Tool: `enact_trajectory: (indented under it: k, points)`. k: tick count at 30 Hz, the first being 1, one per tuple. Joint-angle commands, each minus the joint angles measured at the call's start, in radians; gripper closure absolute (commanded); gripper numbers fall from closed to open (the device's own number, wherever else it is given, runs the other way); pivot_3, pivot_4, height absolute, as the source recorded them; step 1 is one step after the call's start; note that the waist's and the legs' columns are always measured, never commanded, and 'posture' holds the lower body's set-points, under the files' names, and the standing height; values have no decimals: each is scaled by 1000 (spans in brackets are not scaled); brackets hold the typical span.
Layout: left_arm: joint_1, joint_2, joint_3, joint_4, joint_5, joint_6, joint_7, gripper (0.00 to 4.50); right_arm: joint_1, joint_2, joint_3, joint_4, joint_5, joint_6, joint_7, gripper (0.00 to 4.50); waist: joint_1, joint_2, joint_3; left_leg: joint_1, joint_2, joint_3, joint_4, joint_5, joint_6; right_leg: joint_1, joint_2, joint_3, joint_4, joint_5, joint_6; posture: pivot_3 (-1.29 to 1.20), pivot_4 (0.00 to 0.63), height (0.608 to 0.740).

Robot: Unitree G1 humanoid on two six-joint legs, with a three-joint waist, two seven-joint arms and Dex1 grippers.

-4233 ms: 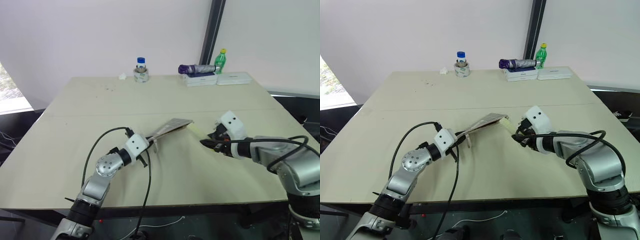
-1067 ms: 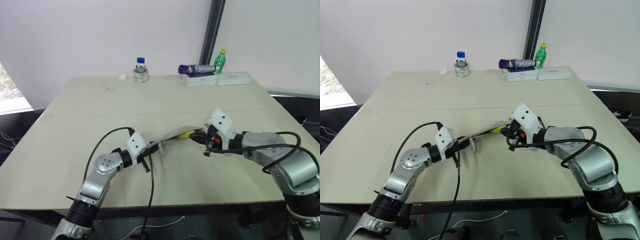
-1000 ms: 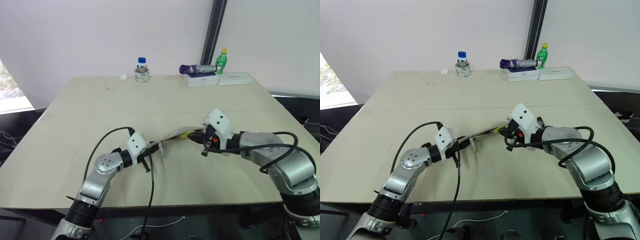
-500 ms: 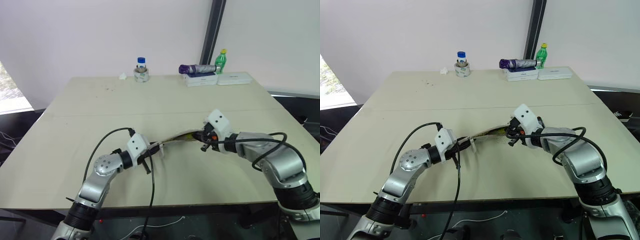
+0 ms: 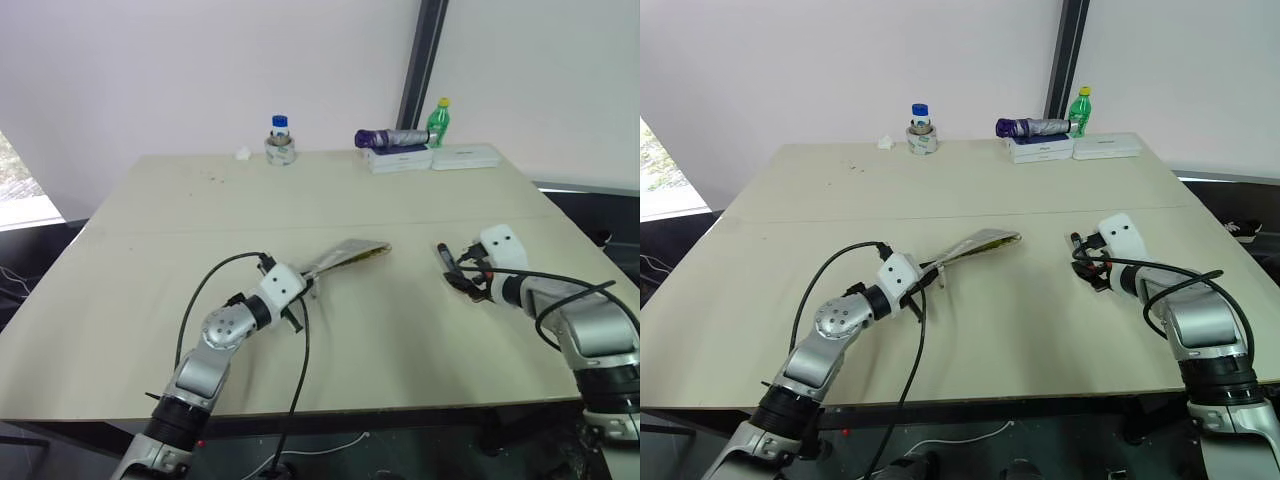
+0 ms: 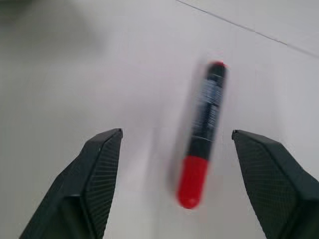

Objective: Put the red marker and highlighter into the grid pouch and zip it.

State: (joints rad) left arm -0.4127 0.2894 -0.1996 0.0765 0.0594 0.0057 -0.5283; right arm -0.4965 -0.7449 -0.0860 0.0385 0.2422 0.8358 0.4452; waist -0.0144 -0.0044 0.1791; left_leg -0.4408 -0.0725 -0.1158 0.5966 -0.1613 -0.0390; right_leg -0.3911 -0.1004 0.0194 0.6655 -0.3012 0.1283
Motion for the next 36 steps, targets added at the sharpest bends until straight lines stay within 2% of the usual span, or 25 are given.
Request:
enact_trajectory:
  k: [1,9,10,11,15,16,20,27,31,36]
  points:
    - [-19,-16,-3,2,23,-23,36,4500,-38,26,-28,90,-33,-67,-32,1174,0,0,0,0,0,0,0,0,0,0,0,0,0,0,0,0,150,740]
    - [-16,-32,-3,3,28,-24,44,4500,-87,81,-37,252,-40,-146,-29,1174,0,0,0,0,0,0,0,0,0,0,0,0,0,0,0,0,150,740]
    - [-14,-31,-1,1,27,-23,44,4500,-87,83,-39,248,-34,-143,-23,1716,1,0,0,0,0,0,0,0,0,0,0,0,0,0,0,0,150,740]
    - [-13,-30,1,-1,25,-22,43,4500,-86,85,-43,241,-29,-139,-21,2002,1,0,0,0,0,0,0,0,0,0,0,0,0,0,0,0,150,740]
    - [-7,-28,9,-4,10,-21,35,4500,-82,81,-65,208,-12,-104,-14,4043,1,0,0,0,0,0,0,0,0,0,0,0,0,0,0,0,150,740]
    - [-7,-27,10,-4,6,-22,31,4500,-80,79,-72,202,-7,-95,-13,4192,1,0,0,0,0,0,0,0,0,0,0,0,0,0,0,0,150,740]
    - [-5,-17,12,-1,-6,-29,12,4500,-40,37,-61,116,-8,-64,38,4191,2,0,0,0,0,0,0,0,0,0,0,0,0,0,0,0,150,740]
    - [-28,2,35,13,-85,-17,-74,4500,101,-181,29,-271,-32,-229,313,4191,-3,0,0,-1,0,0,0,0,0,0,0,0,0,0,1,0,150,740]
    - [-26,19,23,6,-97,-18,-122,4500,87,-211,84,-350,-73,-239,330,4191,-2,0,0,0,1,0,0,0,0,1,2,0,0,0,0,0,150,740]
    - [-20,20,24,-10,-99,-15,-132,4500,74,-219,135,-355,-129,-268,340,4191,4,0,0,0,1,-1,1,0,0,1,0,0,0,0,0,0,150,740]
